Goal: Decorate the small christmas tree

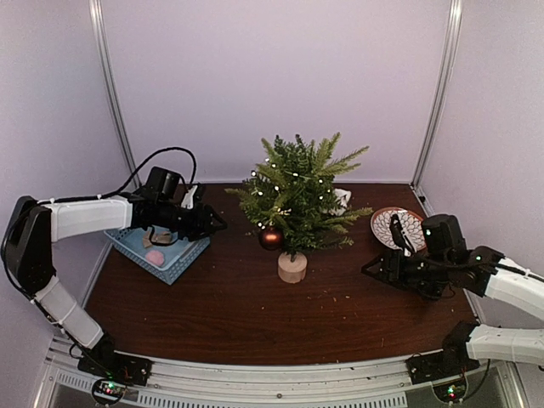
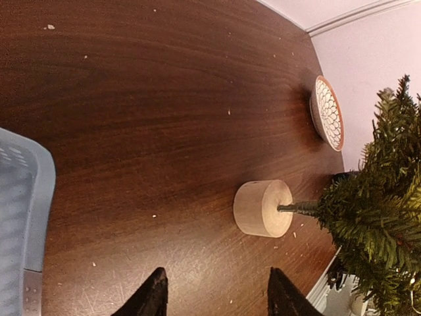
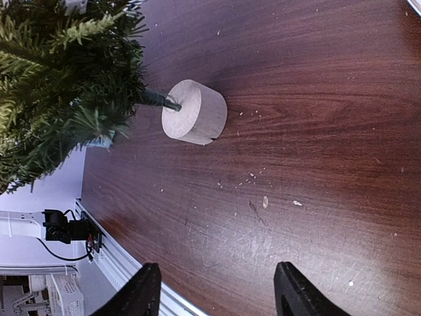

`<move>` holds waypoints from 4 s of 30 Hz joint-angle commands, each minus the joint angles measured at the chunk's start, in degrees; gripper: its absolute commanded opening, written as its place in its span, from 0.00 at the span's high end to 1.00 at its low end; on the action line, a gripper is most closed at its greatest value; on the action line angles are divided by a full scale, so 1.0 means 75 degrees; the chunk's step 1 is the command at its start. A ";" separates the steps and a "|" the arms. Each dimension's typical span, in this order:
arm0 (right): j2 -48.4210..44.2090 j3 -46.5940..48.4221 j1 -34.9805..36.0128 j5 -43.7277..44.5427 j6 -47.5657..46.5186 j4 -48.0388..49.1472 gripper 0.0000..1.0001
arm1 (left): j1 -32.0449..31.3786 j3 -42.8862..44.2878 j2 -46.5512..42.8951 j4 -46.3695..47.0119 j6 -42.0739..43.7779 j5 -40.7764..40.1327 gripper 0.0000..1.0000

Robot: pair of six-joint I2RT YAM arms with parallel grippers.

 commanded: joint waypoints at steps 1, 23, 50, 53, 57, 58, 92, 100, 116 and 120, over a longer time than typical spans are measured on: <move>-0.0153 -0.0772 -0.0014 -0.0131 0.0428 0.1535 0.42 | -0.0010 -0.0366 -0.0056 0.1122 -0.0631 -0.0194 0.51; 0.4947 -0.1252 0.2117 0.3066 0.3761 0.8652 0.57 | 0.0000 0.0433 0.0821 0.1328 -0.0567 -0.0148 0.56; 0.5186 -0.2268 0.3674 0.6677 0.3642 1.1026 0.50 | 0.0388 0.0449 0.0744 0.1151 -0.0250 0.0087 0.57; 0.4812 -0.2029 0.3949 0.6722 0.3289 1.0430 0.52 | 0.0388 0.0427 0.0722 0.1166 -0.0249 0.0078 0.57; 0.5233 -0.1849 0.4473 0.7119 0.3206 1.0720 0.54 | 0.0399 0.0401 0.0686 0.1145 -0.0214 0.0040 0.57; 0.5474 -0.1887 0.4546 0.7237 0.3251 1.1100 0.55 | 0.0409 0.0381 0.0678 0.1144 -0.0214 0.0040 0.57; 0.9077 -0.0373 0.4508 0.7893 0.3764 1.3112 0.65 | 0.0700 -0.0050 0.0218 0.0948 -0.0038 0.0135 0.57; 0.9273 -0.0185 0.4270 0.7678 0.3823 1.3127 0.67 | 0.0739 -0.0056 0.0223 0.0945 -0.0049 0.0119 0.57; 0.9660 0.0100 0.3699 0.7005 0.3849 1.3254 0.80 | 0.0851 -0.0100 0.0321 0.0945 -0.0036 0.0099 0.57; 0.9742 0.0183 0.3560 0.6832 0.3872 1.3240 0.82 | 0.0880 -0.0103 0.0362 0.0956 -0.0033 0.0111 0.57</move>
